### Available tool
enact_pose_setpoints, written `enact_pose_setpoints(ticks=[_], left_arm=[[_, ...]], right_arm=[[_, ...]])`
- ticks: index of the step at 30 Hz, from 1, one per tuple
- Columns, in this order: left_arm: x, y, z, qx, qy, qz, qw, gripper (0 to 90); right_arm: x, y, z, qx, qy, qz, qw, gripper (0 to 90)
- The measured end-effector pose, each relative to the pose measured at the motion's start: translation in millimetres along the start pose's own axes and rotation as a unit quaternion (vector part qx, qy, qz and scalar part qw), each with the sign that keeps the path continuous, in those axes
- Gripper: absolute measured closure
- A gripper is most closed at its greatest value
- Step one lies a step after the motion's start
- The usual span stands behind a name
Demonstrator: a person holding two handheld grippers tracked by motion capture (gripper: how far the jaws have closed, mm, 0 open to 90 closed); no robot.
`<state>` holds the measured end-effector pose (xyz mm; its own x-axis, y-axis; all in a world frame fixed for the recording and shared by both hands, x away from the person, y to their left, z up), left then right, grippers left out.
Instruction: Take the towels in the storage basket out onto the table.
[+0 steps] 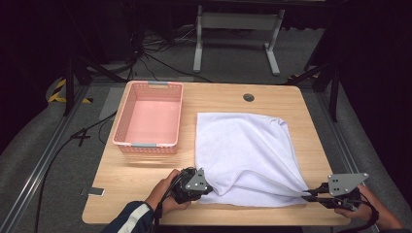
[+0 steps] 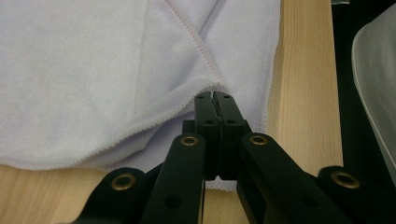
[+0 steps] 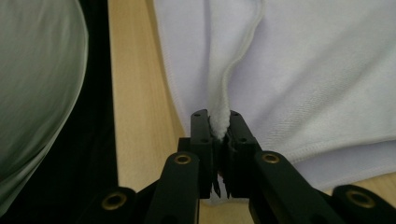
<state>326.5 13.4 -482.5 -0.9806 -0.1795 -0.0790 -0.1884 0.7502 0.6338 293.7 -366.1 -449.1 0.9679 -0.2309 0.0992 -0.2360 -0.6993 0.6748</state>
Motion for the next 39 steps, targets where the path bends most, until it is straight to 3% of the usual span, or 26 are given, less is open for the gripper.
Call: enact_pose_setpoints(ticks=[1,2,3,4,5,6,7,9,11,12,14,16,17,19,20,23,25,27,29,31,33,35,36,38,39], left_arm=[[0.0,0.0,0.0,0.000,0.000,0.000,1.0000,83.6],[-4.6,-2.9,-2.1,0.001,0.001,-0.025,0.9997,68.8],[-7.7,-5.8,-4.6,0.001,0.006,-0.038,0.9992,61.0],[-7.7,-5.8,-4.6,0.001,0.006,-0.038,0.9992,54.0],[-10.8,-8.4,-6.7,0.001,0.001,-0.047,0.9989,54.0],[-12.8,-11.4,-8.8,0.001,0.000,-0.046,0.9989,47.7],[-13.6,-15.7,-10.7,0.001,-0.007,-0.033,0.9994,46.1],[-13.3,-26.3,-10.7,-0.024,-0.020,-0.022,0.9992,45.6],[-12.9,-35.5,-8.6,-0.033,-0.020,-0.008,0.9992,46.9],[-13.3,-38.0,-7.2,-0.040,-0.027,-0.007,0.9988,51.2],[-14.0,-38.5,-5.8,-0.034,-0.016,0.002,0.9993,65.3],[-16.4,-35.1,-4.6,-0.034,-0.014,-0.006,0.9993,81.8],[-16.7,-32.9,-4.2,-0.028,-0.011,-0.002,0.9996,84.1],[-17.5,-26.0,-4.5,-0.015,-0.008,-0.006,0.9998,85.0],[-18.1,-18.9,-6.0,0.004,0.000,0.000,1.0000,84.9],[-18.3,0.6,-5.2,0.026,0.006,0.006,0.9996,84.2],[-14.9,9.5,-0.1,0.025,0.003,0.007,0.9997,84.1],[-9.8,14.4,8.5,0.015,0.013,0.021,0.9996,83.5],[-4.5,18.5,17.3,0.001,0.020,0.034,0.9992,76.7],[-3.8,25.5,21.6,0.015,0.035,0.033,0.9987,71.3],[-5.1,30.9,20.0,0.038,0.060,0.022,0.9972,66.2],[-7.6,30.7,14.1,0.052,0.075,0.008,0.9958,55.2],[-7.6,30.7,14.1,0.052,0.075,0.008,0.9958,51.3],[-9.7,24.7,6.2,0.061,0.087,0.001,0.9944,46.0],[-10.5,20.5,1.5,0.063,0.087,-0.003,0.9942,42.6]], right_arm=[[-1.1,-1.3,2.0,-0.004,-0.004,0.002,1.0000,82.5],[-1.5,-2.8,4.4,-0.013,-0.004,0.004,0.9999,81.8],[-1.6,-4.3,6.0,-0.019,-0.001,0.007,0.9998,81.8],[-1.6,-4.3,6.0,-0.019,-0.001,0.007,0.9998,81.8],[-2.0,-6.8,8.5,-0.029,-0.003,0.007,0.9995,82.3],[-1.8,-8.4,9.8,-0.033,-0.002,0.007,0.9994,82.3],[-1.2,-10.3,11.3,-0.036,-0.001,0.004,0.9993,82.3],[-3.5,-14.4,14.1,-0.041,-0.002,-0.010,0.9991,80.9],[-3.2,-15.5,15.6,-0.041,-0.005,-0.009,0.9991,81.5],[-3.7,-15.7,16.1,-0.038,-0.007,-0.013,0.9992,81.3],[-3.3,-15.1,16.7,-0.034,-0.009,-0.010,0.9993,81.2],[-2.6,-13.7,16.7,-0.030,-0.011,-0.006,0.9995,81.9],[-2.1,-13.3,16.5,-0.030,-0.011,-0.002,0.9995,82.6],[-2.3,-12.3,15.8,-0.027,-0.009,-0.001,0.9996,83.6],[-2.1,-11.6,15.4,-0.024,-0.005,0.000,0.9997,83.6],[-4.3,-8.2,14.6,-0.017,-0.005,-0.005,0.9998,83.6],[-5.8,-6.1,15.0,-0.014,-0.005,-0.015,0.9998,82.7],[-7.4,-4.6,15.3,-0.013,-0.001,-0.023,0.9997,80.9],[-8.7,-3.3,16.1,-0.015,0.000,-0.032,0.9994,75.8],[-9.9,-1.8,17.6,-0.021,-0.002,-0.036,0.9991,70.5],[-9.0,2.9,16.8,-0.005,-0.003,-0.037,0.9993,64.6],[-1.1,9.8,12.9,0.019,-0.016,-0.008,0.9997,54.8],[-1.1,9.8,12.9,0.019,-0.016,-0.008,0.9997,54.8],[14.0,20.5,6.5,0.050,-0.037,0.029,0.9977,52.8],[34.3,28.5,-1.6,0.074,-0.063,0.080,0.9919,55.5]])
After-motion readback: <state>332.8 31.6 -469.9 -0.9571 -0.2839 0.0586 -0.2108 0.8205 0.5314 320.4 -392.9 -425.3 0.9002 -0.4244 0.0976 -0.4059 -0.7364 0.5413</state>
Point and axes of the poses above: each handheld gripper's, and its own axes: y roughly backward along the jaws, z roughly out of its underside, x roughly to its right, the point moved 6 cm from there along -y, roughly forward along the jaws, and after that the axes turned 6 degrees about x, right-handed, at the moved point
